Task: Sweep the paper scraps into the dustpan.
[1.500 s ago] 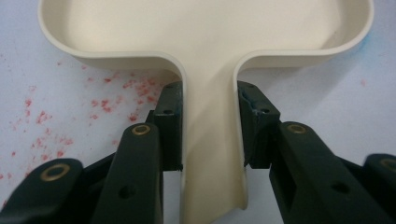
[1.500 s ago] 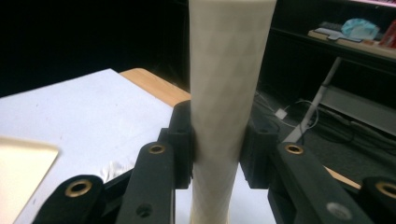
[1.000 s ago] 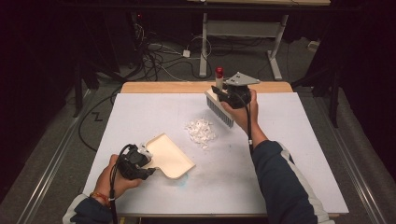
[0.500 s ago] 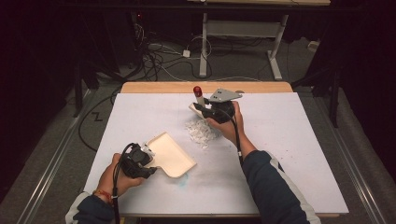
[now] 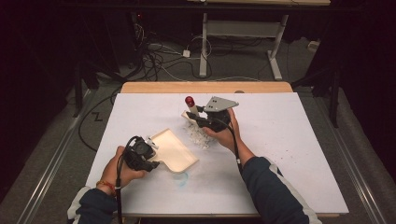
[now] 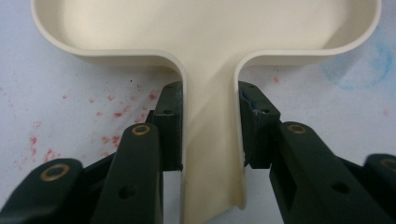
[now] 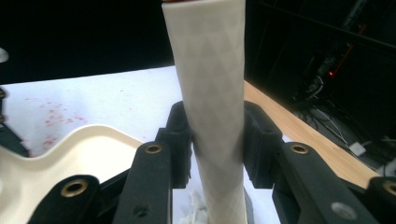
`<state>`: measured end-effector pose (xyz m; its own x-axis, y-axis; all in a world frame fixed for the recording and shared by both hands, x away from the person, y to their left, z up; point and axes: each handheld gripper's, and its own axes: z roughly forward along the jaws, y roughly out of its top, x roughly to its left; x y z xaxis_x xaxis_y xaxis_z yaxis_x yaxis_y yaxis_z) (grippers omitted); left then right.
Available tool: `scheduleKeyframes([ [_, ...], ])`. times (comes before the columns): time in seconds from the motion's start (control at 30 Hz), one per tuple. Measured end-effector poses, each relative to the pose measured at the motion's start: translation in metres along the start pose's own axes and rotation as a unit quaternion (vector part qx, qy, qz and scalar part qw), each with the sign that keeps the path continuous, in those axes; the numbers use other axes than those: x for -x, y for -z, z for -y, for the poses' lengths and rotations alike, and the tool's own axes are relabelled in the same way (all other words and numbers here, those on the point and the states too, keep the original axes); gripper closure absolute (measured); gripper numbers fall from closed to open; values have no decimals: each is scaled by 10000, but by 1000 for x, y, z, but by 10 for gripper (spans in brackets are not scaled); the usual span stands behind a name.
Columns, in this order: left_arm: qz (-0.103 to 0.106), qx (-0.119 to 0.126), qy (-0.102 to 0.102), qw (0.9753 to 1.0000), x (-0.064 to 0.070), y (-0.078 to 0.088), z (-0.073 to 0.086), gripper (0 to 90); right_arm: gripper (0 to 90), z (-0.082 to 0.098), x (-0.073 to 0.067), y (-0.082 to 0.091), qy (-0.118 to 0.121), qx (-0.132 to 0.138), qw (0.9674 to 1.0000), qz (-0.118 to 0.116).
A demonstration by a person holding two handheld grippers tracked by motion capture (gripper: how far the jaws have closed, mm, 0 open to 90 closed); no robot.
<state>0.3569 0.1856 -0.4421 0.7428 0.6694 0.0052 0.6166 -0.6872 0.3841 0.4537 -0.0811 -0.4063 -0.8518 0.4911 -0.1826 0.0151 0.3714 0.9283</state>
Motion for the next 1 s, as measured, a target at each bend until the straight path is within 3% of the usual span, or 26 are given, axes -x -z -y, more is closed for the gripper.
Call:
scheduleKeyframes([
  [0.37, 2, -70, -1, 10000, -2, -7, -9, 637, 681, -2, -29, 4, 133, 211, 9981, -563],
  [0.57, 3, -142, -99, 9998, 3, -9, -13, 637, 689, -9, -51, 2, 392, 214, 9957, -817],
  [0.8, -25, -155, -118, 9998, 5, -9, -11, 637, 704, -19, -59, 7, 464, 363, 9945, -867],
  [1.0, -41, -108, -105, 9999, 8, -6, -6, 637, 704, -30, -50, 22, 327, 575, 9954, -697],
])
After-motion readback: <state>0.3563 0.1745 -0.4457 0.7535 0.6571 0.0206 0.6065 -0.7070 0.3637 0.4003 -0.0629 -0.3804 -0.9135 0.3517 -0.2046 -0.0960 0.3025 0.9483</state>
